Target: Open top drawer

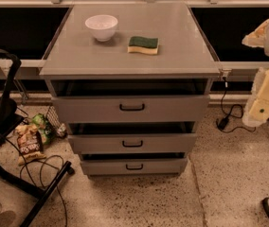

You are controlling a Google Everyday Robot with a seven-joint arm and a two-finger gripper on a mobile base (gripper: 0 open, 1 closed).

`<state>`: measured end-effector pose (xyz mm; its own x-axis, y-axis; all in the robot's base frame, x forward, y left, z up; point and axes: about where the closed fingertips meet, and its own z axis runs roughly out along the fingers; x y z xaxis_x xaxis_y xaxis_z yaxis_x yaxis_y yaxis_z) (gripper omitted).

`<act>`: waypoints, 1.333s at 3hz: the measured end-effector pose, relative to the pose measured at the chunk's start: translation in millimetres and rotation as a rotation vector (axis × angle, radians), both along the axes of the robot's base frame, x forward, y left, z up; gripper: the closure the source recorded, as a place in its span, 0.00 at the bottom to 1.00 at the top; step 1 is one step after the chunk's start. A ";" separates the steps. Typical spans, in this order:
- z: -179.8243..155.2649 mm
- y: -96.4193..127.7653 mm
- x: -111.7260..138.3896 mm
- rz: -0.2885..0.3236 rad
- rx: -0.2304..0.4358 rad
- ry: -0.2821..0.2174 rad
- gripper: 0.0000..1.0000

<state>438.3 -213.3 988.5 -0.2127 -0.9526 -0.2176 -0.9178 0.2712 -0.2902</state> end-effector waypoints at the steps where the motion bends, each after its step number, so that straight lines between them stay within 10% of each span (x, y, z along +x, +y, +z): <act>1: 0.0 0.0 0.0 0.000 0.000 0.000 0.00; 2: -19.9 8.4 -1.1 0.031 -0.032 0.008 0.00; 4: -163.6 36.1 -7.9 0.128 -0.149 0.089 0.00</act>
Offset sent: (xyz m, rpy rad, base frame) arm -0.0043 0.0442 -0.1143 -0.1801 0.0636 0.1748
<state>430.5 -177.1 824.9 -0.0999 -0.9933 -0.0581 -0.9658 0.1109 -0.2342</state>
